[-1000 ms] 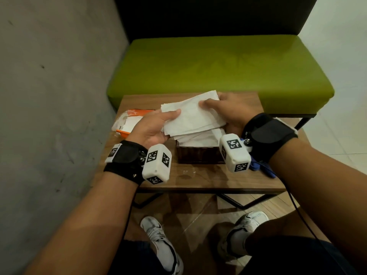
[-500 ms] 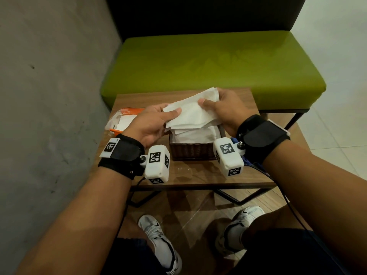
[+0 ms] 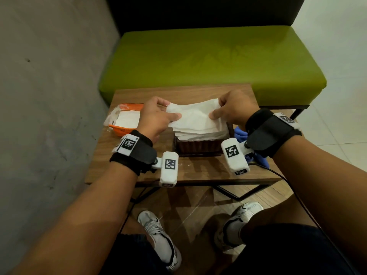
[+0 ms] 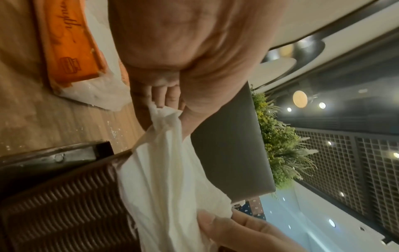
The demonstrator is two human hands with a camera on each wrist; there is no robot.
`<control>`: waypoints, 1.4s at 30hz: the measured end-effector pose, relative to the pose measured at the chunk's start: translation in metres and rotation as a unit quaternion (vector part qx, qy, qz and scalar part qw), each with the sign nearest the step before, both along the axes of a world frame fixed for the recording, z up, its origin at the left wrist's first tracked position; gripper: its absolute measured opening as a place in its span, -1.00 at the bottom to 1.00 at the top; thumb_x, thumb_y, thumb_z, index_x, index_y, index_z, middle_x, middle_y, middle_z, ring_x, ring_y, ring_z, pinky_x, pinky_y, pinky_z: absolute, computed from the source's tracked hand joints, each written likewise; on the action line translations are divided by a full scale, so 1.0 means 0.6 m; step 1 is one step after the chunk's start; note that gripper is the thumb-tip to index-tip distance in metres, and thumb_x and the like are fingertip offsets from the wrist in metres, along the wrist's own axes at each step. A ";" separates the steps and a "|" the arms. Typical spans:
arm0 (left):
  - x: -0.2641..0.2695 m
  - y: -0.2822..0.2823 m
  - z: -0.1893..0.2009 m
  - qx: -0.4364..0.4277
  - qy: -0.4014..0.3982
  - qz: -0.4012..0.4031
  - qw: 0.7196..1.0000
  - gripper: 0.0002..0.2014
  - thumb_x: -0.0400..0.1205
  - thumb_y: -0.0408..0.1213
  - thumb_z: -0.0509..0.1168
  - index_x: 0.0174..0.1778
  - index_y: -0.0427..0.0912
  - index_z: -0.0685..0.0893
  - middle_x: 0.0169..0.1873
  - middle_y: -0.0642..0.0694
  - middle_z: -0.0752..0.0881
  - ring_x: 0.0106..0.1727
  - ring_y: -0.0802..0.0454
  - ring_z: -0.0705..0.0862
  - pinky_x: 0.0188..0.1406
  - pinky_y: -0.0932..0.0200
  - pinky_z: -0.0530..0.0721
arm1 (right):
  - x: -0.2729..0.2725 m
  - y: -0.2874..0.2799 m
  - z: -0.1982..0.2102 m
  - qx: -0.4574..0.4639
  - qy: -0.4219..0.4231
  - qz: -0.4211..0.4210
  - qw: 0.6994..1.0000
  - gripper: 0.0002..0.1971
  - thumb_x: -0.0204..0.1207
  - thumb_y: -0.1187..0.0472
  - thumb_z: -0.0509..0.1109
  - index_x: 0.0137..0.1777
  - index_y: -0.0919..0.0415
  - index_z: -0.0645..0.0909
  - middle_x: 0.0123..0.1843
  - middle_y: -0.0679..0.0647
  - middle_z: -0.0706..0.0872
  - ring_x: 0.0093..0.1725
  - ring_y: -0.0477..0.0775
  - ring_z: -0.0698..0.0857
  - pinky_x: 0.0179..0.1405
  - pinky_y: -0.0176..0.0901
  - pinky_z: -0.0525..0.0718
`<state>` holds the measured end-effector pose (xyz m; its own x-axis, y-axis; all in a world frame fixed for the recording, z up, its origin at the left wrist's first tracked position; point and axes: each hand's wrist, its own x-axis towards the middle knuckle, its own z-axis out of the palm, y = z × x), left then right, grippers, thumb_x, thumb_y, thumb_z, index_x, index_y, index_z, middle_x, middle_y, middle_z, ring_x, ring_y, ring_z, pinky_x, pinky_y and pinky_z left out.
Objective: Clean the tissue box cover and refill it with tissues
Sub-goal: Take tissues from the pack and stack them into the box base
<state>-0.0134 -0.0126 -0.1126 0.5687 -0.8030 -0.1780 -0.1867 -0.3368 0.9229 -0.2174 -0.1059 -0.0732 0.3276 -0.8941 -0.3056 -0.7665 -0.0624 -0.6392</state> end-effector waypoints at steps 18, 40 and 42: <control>0.002 -0.003 -0.011 0.063 -0.157 -0.067 0.983 -0.72 0.46 -0.25 0.75 -0.08 -0.24 0.81 -0.34 0.06 0.63 -0.24 0.00 0.62 -0.17 0.15 0.62 | 0.015 0.002 -0.026 0.021 0.108 0.016 0.994 -0.75 0.47 0.22 0.66 0.00 0.36 0.72 -0.08 0.24 0.78 -0.10 0.25 0.75 -0.31 -0.10 0.64; 0.009 -0.004 -0.010 0.208 -0.278 -0.250 0.904 -0.28 0.48 0.01 0.71 0.58 0.05 0.69 0.47 -0.07 0.70 0.48 -0.16 0.64 0.52 -0.10 0.61 | -0.003 -0.004 -0.052 -0.089 0.185 0.153 0.967 -0.59 0.45 0.08 0.68 0.30 0.00 0.77 0.29 0.13 0.75 0.32 0.18 0.66 0.18 -0.04 0.60; 0.009 -0.007 -0.013 0.222 -0.283 -0.253 0.898 -0.27 0.47 0.01 0.72 0.58 0.08 0.68 0.44 -0.06 0.71 0.47 -0.18 0.64 0.51 -0.16 0.62 | -0.002 -0.004 -0.057 -0.083 0.179 0.142 0.970 -0.58 0.44 0.10 0.69 0.30 0.00 0.77 0.32 0.15 0.74 0.22 0.16 0.68 0.10 -0.08 0.61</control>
<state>-0.0081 -0.0165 -0.1204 0.2509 -0.9055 -0.3422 -0.8165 -0.3879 0.4276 -0.2186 -0.1081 -0.1077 0.4663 -0.8302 -0.3055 -0.8749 -0.3819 -0.2978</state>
